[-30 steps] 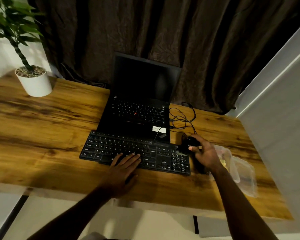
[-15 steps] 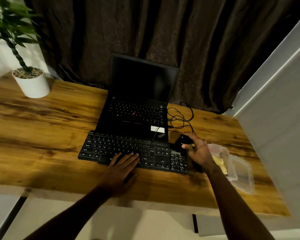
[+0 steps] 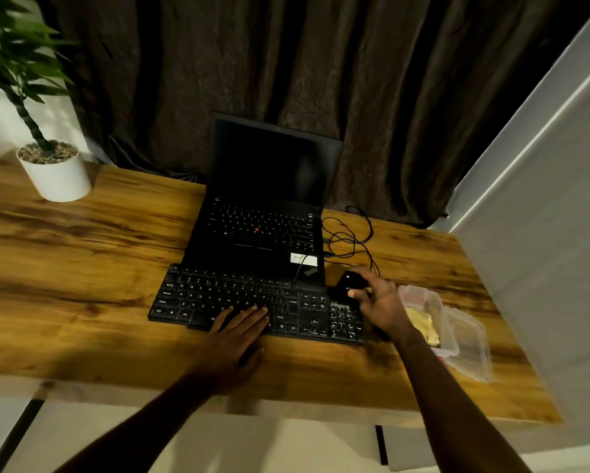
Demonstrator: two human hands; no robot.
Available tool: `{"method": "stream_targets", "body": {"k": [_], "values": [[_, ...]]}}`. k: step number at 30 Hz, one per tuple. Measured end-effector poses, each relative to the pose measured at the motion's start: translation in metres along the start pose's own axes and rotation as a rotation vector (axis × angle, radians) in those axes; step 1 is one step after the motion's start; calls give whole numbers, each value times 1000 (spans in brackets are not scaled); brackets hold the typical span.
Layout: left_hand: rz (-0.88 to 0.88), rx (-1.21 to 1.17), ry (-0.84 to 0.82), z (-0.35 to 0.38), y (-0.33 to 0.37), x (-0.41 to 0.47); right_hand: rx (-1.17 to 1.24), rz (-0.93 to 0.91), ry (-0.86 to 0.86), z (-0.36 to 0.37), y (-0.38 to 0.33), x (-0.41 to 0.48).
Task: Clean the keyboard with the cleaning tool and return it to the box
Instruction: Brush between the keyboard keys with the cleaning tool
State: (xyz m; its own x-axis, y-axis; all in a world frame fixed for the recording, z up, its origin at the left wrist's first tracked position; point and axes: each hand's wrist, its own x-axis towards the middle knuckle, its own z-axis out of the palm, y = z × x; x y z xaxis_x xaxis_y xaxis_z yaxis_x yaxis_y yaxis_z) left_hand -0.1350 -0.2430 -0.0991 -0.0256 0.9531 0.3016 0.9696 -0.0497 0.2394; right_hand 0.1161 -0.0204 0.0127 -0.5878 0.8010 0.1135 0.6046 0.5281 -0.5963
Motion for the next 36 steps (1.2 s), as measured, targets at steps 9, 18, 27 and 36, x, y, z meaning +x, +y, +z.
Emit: {"method": "stream_targets", "body": {"k": [9, 18, 27, 36], "values": [[2, 4, -3, 2, -3, 0, 57, 45, 32, -19, 13, -6], [-3, 3, -2, 2, -2, 0, 61, 9, 10, -1, 4, 5], [4, 4, -1, 1, -3, 1, 51, 8, 12, -17, 16, 2], [-13, 10, -16, 3, -3, 0, 43, 16, -7, -10, 15, 5]]}}
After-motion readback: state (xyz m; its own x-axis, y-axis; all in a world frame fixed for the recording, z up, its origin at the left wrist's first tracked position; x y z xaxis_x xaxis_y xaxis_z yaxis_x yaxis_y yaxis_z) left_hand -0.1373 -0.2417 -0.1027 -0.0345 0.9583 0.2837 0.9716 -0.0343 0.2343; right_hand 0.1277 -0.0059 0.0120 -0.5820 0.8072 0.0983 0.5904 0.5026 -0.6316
